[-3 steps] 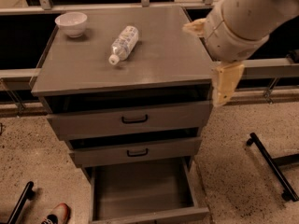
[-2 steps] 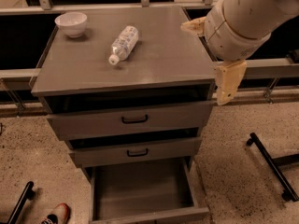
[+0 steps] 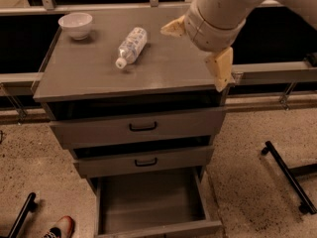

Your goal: Place blue plastic bottle into bottom drawer

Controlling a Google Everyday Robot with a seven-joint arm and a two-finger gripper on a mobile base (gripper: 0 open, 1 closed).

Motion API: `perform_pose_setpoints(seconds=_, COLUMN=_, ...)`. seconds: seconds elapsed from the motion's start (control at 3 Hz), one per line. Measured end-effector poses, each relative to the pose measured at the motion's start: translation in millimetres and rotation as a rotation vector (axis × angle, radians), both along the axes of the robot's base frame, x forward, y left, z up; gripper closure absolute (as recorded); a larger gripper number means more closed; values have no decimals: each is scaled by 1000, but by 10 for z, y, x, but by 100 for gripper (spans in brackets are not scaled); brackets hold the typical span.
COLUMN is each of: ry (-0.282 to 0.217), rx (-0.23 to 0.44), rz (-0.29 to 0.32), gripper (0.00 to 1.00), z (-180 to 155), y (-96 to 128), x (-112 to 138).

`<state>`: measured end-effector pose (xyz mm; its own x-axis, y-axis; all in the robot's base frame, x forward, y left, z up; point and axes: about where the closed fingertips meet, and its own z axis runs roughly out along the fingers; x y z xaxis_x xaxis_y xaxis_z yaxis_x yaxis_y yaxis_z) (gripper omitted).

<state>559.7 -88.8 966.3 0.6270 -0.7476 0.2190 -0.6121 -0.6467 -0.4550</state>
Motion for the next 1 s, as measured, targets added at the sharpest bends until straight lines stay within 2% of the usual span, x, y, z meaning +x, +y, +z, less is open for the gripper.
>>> perform_pose_setpoints(seconds=0.33, ry=-16, rx=-115, rz=212, gripper=0, z=-80, y=344, x=321)
perform_pose_setpoints(seconds=0.67, ry=-28, rx=-145, rz=273, gripper=0, z=-75, y=378, x=325)
perform_pose_setpoints(seconds=1.0, ry=-27, rx=-140, rz=263, gripper=0, z=-73, y=372, x=319)
